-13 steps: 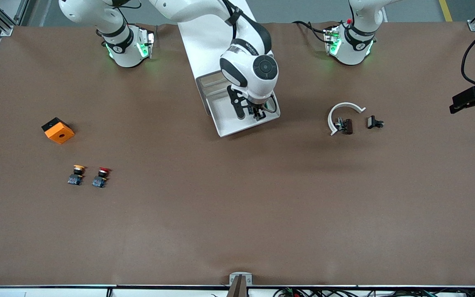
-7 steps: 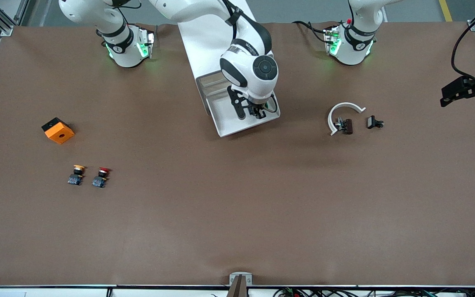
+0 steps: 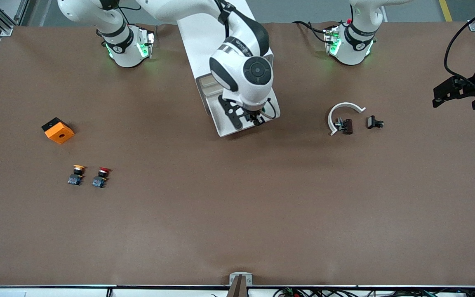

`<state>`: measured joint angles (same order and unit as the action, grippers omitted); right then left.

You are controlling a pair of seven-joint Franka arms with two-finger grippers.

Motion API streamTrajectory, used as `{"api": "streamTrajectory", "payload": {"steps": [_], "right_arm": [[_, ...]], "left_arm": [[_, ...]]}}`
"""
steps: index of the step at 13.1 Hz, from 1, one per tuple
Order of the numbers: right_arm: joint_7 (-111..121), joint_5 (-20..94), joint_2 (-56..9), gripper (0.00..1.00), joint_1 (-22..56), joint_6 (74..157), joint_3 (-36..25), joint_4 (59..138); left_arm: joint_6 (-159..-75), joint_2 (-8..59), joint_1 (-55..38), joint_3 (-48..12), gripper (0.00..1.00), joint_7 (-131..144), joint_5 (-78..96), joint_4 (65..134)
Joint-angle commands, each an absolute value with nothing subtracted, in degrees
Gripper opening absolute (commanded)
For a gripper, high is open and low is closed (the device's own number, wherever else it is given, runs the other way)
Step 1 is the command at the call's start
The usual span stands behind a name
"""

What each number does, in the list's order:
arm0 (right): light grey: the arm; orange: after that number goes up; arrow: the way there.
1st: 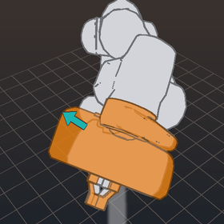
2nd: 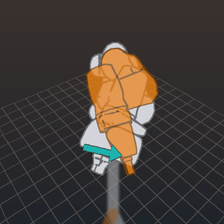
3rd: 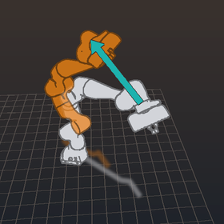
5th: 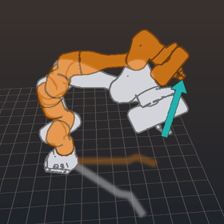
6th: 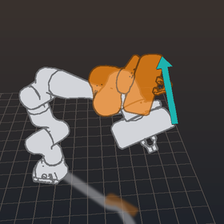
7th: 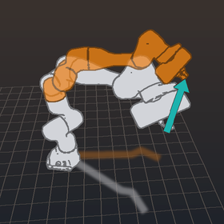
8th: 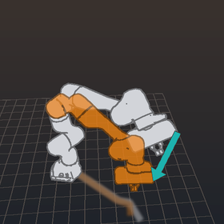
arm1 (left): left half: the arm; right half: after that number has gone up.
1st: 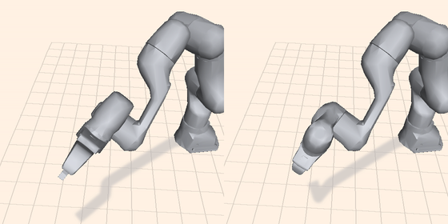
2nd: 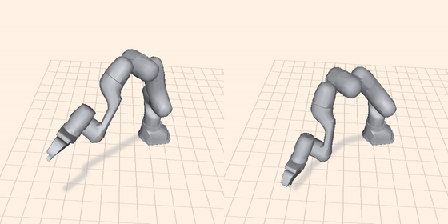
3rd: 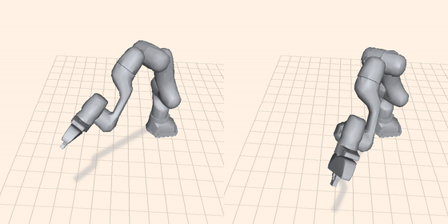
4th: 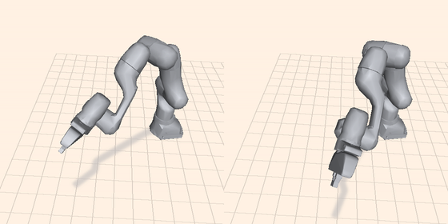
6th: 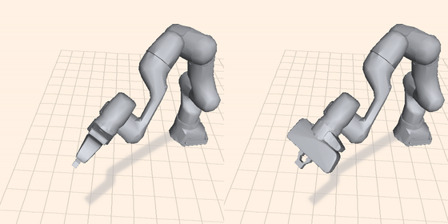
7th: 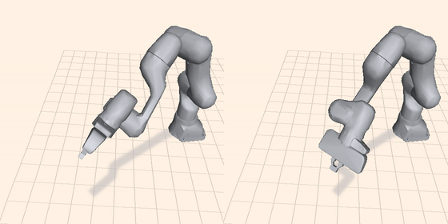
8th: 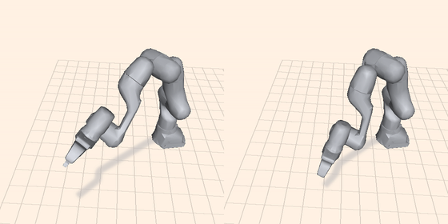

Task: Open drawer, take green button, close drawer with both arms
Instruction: 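Lift the green button out of the drawer with the right gripper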

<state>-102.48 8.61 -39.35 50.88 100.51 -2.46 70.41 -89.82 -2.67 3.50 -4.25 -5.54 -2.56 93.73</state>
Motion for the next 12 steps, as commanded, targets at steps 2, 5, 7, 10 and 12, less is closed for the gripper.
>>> {"api": "streamTrajectory", "payload": {"steps": [2, 5, 7, 10, 12], "right_arm": [[-81.63, 9.23, -35.44, 0.00, 45.72, 90.11, -2.55, 66.88], [-69.90, 8.88, -31.74, 0.00, 39.13, 88.24, -2.81, 67.32], [-59.82, 8.62, -29.54, 0.00, 34.21, 87.28, -2.81, 68.54], [-45.04, 6.34, -26.90, 0.00, 27.45, 87.80, -2.81, 72.15], [-37.21, 4.58, -26.37, 0.00, 23.57, 89.81, -2.72, 74.08]], "left_arm": [[-90.09, -1.67, -0.44, -0.62, 1.00, -5.89, -2.73, 92.72], [-90.09, -0.97, -0.44, -0.53, 1.00, -5.97, -2.64, 91.50], [-89.91, 0.26, -1.31, -0.53, 1.00, -5.98, -2.46, 88.96], [-88.77, 0.35, -1.58, -0.88, 1.00, -1.08, -2.46, 87.02], [-87.37, 0.26, -1.14, -0.88, 1.00, -1.40, -2.46, 87.01]]}}
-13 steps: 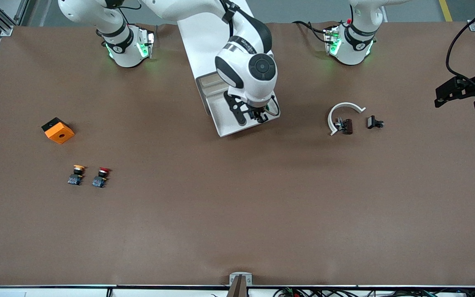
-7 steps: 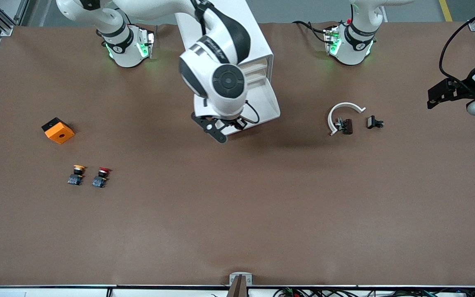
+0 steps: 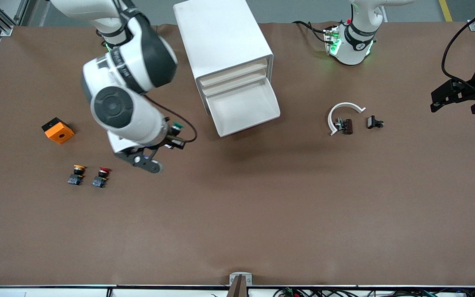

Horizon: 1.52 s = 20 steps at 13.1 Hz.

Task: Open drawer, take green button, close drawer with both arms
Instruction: 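Lift the green button out of the drawer with the right gripper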

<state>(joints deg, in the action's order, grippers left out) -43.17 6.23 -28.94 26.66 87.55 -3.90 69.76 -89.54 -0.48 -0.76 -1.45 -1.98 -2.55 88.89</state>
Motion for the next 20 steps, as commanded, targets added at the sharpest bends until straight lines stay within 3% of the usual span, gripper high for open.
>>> {"api": "streamTrajectory", "payload": {"steps": [1, 6, 10, 15, 20], "right_arm": [[-33.78, 4.31, -25.15, 0.00, 21.90, 93.13, -2.72, 77.31], [-22.42, 1.15, -17.94, 0.00, 17.49, 114.75, -2.81, 99.28], [-21.10, -2.72, -18.10, 0.00, 15.39, 134.43, -2.81, 112.74], [-20.57, -5.09, -21.61, 0.00, 12.57, 143.25, -2.90, 116.89], [-21.01, -5.27, -25.66, 0.00, 9.06, 145.72, -2.90, 116.89]], "left_arm": [[-86.84, 0.26, -1.06, -0.88, 1.00, -1.49, -2.55, 87.01], [-85.43, 0.17, -1.23, -0.97, 1.00, -0.88, 0.08, 87.01], [-86.21, 4.20, -2.19, -1.84, 1.00, -0.18, 0.53, 87.89], [-99.38, 15.09, -3.16, -9.74, 1.00, 12.88, 0.53, 91.06], [-110.46, 23.37, -9.56, -11.51, 1.00, 29.76, 0.53, 91.05]]}}
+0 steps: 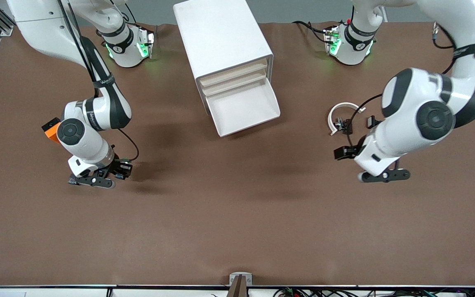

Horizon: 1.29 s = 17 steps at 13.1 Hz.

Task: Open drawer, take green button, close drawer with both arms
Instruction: 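Place the button beside the red button while the left gripper nears the drawer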

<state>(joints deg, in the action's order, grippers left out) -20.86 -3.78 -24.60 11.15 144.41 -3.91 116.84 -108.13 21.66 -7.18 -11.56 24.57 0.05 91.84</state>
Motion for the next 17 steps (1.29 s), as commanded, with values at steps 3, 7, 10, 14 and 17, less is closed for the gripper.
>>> {"api": "streamTrajectory", "payload": {"steps": [3, 7, 10, 14, 17], "right_arm": [[-21.35, -5.27, -26.80, 0.00, 8.79, 146.07, -2.90, 116.11], [-21.97, -5.19, -28.82, 0.00, 8.88, 146.78, -2.90, 114.62], [-24.69, -5.36, -31.19, 0.00, 9.58, 146.86, -2.90, 112.68], [-24.61, -5.45, -32.69, 0.00, 9.58, 146.86, -2.90, 111.45], [-24.70, -5.80, -34.27, 0.00, 9.67, 146.95, -2.90, 110.04]], "left_arm": [[-115.91, 28.98, -15.01, -11.43, 1.00, 38.20, 0.35, 90.62], [-118.56, 33.48, -19.32, -11.43, 1.00, 43.23, 0.09, 90.88], [-119.96, 34.98, -23.54, -11.43, 1.00, 48.93, 0.26, 91.14], [-123.83, 35.86, -26.97, -11.43, 1.00, 55.10, 0.44, 92.72], [-127.43, 35.86, -28.65, -11.60, 1.00, 56.43, 0.61, 94.83]]}}
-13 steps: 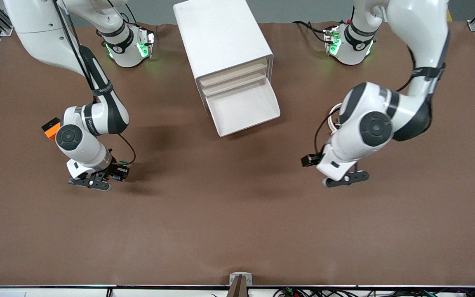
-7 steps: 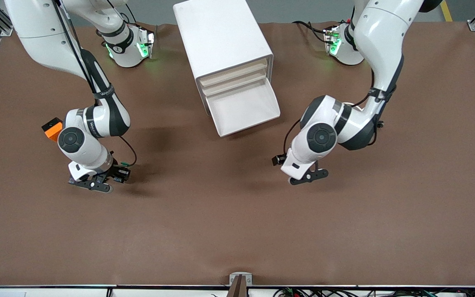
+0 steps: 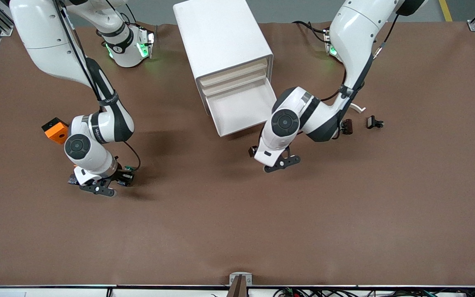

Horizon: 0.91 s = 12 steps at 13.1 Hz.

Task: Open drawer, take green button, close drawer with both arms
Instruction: 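Place the button beside the red button while the left gripper nears the drawer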

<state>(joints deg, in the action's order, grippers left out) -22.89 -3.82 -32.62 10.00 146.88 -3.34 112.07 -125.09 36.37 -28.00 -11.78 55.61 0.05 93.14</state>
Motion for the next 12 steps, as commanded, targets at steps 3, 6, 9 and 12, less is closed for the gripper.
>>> {"api": "streamTrajectory", "payload": {"steps": [3, 6, 9, 12], "right_arm": [[-24.61, -5.89, -34.54, 0.00, 9.67, 147.13, -2.90, 110.04], [-24.52, -5.80, -34.45, 1.00, 9.05, 146.95, -2.90, 109.95], [-24.35, -5.71, -33.41, 1.00, 9.32, 145.47, -2.90, 108.72], [-23.82, -5.71, -31.30, 1.00, 9.32, 136.36, -2.81, 104.08]], "left_arm": [[-128.50, 36.03, -28.83, -13.62, 1.00, 55.73, 0.88, 96.15], [-128.58, 36.12, -28.92, -15.90, 1.00, 55.46, 0.97, 96.94], [-128.67, 36.12, -28.92, -16.96, 1.00, 55.46, 3.51, 97.82], [-128.67, 36.47, -28.92, -17.84, 1.00, 56.34, 3.78, 98.17]]}}
